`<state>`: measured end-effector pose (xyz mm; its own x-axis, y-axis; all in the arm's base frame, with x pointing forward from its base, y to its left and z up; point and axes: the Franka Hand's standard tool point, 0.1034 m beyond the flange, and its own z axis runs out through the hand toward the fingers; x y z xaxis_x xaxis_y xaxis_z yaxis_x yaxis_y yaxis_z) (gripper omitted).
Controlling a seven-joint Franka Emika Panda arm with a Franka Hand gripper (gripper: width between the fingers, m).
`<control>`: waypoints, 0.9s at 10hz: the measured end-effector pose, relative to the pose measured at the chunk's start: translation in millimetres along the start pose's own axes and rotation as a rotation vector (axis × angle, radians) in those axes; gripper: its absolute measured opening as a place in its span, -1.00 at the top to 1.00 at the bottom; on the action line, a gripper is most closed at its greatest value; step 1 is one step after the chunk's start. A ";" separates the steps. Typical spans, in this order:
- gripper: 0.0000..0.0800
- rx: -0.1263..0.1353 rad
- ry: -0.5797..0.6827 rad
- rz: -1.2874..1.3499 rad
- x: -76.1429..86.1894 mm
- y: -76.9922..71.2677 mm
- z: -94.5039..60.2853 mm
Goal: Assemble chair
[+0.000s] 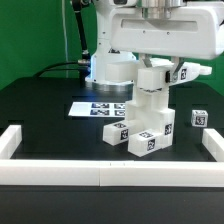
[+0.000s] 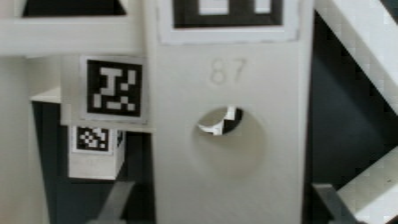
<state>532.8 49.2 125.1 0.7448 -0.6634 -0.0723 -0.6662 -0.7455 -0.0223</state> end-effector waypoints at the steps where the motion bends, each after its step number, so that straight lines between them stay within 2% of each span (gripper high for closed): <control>1: 0.28 -0.003 -0.002 0.001 -0.3 0.9 2.0; 9: 0.28 -0.011 -0.004 0.000 0.3 1.8 7.4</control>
Offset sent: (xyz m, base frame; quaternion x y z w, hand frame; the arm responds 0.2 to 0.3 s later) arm 0.0035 -0.0016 -0.0051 0.0009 0.0032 -0.0034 1.0000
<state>531.6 48.2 117.6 0.7446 -0.6631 -0.0763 -0.6656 -0.7462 -0.0113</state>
